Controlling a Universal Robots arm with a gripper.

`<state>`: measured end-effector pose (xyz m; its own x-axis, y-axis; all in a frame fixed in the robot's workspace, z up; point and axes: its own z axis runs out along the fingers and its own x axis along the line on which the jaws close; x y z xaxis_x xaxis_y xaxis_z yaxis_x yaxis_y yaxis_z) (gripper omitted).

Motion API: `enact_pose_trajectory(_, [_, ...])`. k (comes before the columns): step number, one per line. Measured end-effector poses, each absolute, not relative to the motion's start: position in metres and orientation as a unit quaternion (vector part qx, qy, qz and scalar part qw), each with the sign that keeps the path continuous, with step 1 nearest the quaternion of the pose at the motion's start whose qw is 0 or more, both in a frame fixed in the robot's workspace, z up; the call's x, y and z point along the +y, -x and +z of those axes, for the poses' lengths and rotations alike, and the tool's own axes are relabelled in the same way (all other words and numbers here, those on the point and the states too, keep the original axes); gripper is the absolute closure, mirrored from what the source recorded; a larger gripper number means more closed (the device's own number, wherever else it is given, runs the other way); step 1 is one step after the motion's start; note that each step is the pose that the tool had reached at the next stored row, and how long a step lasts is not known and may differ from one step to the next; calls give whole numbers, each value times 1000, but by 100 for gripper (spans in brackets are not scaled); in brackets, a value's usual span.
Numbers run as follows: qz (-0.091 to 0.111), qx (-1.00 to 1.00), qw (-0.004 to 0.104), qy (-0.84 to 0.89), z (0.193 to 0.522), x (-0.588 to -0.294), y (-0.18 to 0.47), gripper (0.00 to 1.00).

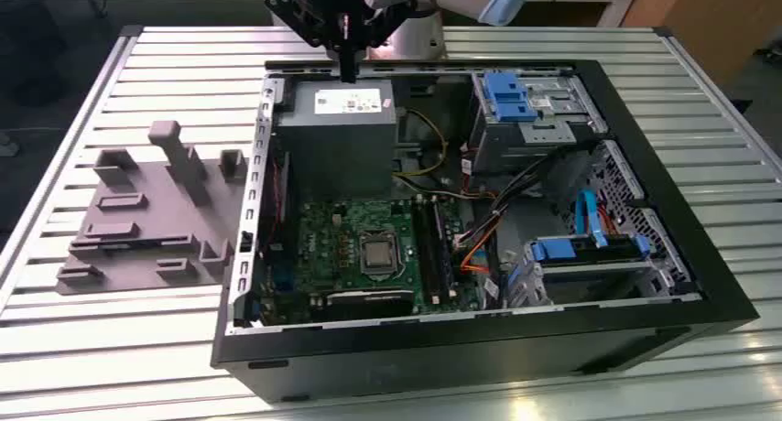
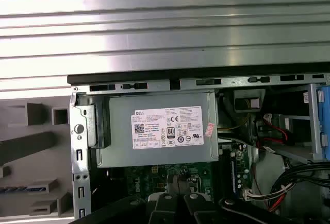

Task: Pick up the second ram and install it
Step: 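Reach for the second ram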

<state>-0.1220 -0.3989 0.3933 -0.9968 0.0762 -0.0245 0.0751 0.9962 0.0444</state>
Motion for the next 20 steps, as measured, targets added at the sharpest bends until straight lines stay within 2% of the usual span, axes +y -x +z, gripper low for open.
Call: enact_pose_trajectory(20, [22,999,13,-38,393,-399,136,89])
